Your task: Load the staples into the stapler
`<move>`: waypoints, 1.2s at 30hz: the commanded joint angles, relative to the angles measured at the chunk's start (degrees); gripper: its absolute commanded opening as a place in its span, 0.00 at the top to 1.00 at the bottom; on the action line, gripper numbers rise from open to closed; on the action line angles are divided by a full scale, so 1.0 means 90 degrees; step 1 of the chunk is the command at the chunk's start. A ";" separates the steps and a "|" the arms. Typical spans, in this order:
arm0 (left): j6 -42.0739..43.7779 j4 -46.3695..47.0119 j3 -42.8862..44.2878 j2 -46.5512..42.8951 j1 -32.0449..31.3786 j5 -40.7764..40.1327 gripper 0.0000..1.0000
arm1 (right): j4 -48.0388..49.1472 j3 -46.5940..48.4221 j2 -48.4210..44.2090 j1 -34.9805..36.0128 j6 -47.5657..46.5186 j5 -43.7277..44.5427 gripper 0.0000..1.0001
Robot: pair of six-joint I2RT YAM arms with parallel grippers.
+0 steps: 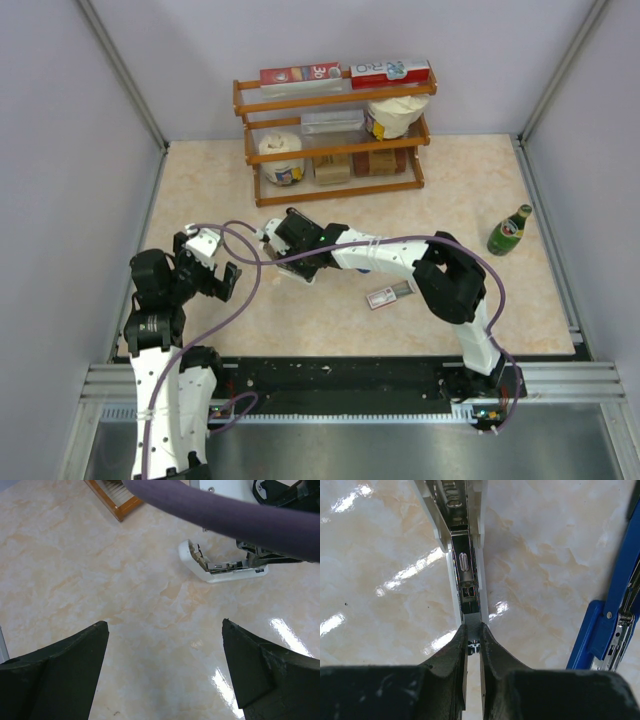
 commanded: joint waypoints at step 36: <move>-0.0015 0.0248 -0.0023 -0.0072 0.0096 0.0190 0.01 | 0.0087 -0.0058 -0.0093 0.0163 -0.0118 0.0230 0.84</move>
